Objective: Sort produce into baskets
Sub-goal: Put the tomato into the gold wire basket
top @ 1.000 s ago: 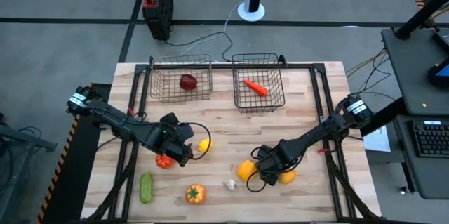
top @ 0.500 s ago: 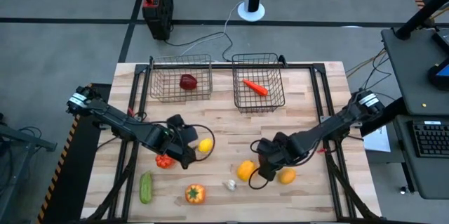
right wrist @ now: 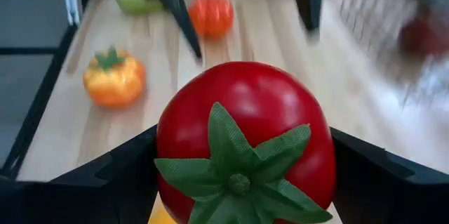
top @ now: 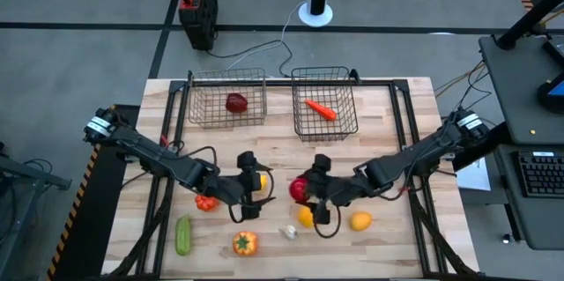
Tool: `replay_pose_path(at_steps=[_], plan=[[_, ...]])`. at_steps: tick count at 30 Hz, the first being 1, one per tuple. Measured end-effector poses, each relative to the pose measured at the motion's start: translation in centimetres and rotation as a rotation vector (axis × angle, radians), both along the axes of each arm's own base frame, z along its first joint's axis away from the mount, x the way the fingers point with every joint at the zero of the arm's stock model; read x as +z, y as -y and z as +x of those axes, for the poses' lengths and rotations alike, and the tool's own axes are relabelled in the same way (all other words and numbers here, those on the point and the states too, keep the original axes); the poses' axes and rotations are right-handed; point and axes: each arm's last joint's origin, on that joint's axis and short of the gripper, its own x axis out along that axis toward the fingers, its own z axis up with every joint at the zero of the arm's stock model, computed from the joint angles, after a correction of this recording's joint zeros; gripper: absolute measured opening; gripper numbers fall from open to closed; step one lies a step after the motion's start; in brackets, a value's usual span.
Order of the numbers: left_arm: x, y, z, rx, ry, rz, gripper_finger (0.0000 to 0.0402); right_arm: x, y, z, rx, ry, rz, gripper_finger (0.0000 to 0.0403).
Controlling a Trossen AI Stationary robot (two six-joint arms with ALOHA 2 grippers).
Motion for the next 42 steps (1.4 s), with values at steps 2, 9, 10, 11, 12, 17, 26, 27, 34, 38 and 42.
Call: replay_pose_path(at_steps=[2, 9, 10, 11, 12, 17, 26, 27, 34, 38, 42], plan=[[-0.4, 0.0, 0.0, -0.017, 0.063, 0.001, 0.0386, 0.3, 0.0, 0.4, 0.038, 0.050, -0.072, 0.0321], [-0.4, -1.6, -1.2, -0.028, 0.280, -0.138, 0.0386, 0.8, -0.1, 0.8, 0.100, 0.109, -0.266, 0.0318], [-0.1, -1.8, -1.4, -0.050, 0.338, -0.178, 0.0386, 0.8, 0.0, 0.8, 0.105, 0.105, -0.280, 0.0321], [0.2, -1.9, -1.7, -0.081, 0.394, -0.224, 0.0386, 0.8, 0.0, 0.8, 0.111, 0.103, -0.299, 0.0323], [0.2, -2.2, -2.1, -0.100, 0.435, -0.261, 0.0386, 0.8, 0.0, 0.9, 0.118, 0.102, -0.314, 0.0324], [0.0, -3.5, -3.0, -0.083, 0.571, -0.463, 0.0386, 0.8, 0.3, 0.9, 0.095, 0.097, -0.395, 0.0322], [-0.7, -4.5, -2.3, 0.165, 0.640, -0.752, 0.0386, 0.8, 1.0, 1.0, 0.046, 0.075, -0.496, 0.0324], [-0.8, -4.5, -2.2, 0.162, 0.638, -0.779, 0.0386, 0.8, 1.1, 1.1, 0.044, 0.072, -0.499, 0.0324], [-1.2, -4.2, -1.4, 0.065, 0.583, -0.751, 0.0386, 0.8, 1.6, 1.3, 0.041, 0.063, -0.507, 0.0324], [-1.5, -4.1, -0.2, 0.002, 0.547, -0.643, 0.0386, 0.7, 1.7, 1.3, 0.042, 0.062, -0.507, 0.0324], [-1.9, -4.7, 1.4, -0.036, 0.521, -0.602, 0.0386, 0.7, 1.7, 1.3, 0.044, 0.061, -0.507, 0.0324]])
